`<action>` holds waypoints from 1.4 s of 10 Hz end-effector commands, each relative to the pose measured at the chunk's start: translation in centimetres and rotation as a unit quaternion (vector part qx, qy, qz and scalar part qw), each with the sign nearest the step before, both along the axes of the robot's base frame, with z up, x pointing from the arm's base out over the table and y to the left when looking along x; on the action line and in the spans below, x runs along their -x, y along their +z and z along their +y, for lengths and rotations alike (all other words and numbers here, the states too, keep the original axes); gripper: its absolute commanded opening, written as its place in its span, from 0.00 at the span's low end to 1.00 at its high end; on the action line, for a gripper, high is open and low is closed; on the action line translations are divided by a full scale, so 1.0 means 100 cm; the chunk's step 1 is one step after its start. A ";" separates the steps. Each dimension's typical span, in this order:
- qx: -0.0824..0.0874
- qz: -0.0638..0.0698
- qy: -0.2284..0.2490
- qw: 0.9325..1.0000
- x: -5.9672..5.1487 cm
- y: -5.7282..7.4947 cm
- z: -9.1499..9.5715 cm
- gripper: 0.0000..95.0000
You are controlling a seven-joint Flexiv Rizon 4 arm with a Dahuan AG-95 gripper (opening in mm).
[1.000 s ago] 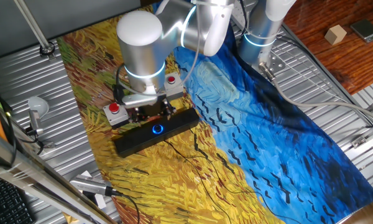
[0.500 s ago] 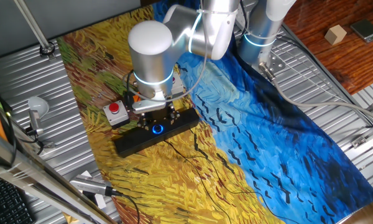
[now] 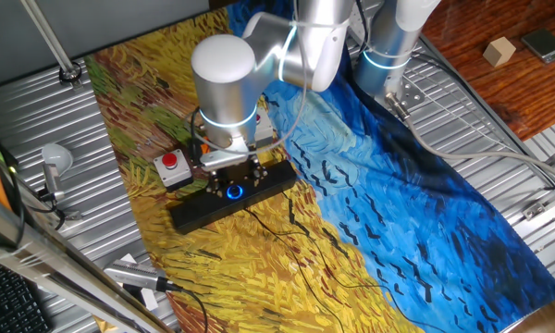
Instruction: Turn the knob to increase the volume of the speaker
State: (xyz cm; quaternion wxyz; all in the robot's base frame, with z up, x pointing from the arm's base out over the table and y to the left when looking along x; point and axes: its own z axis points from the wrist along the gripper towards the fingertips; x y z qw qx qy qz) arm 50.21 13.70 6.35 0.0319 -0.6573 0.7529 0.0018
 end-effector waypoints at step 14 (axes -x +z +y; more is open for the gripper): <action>0.007 -0.014 0.002 1.000 -0.001 -0.001 -0.002 0.40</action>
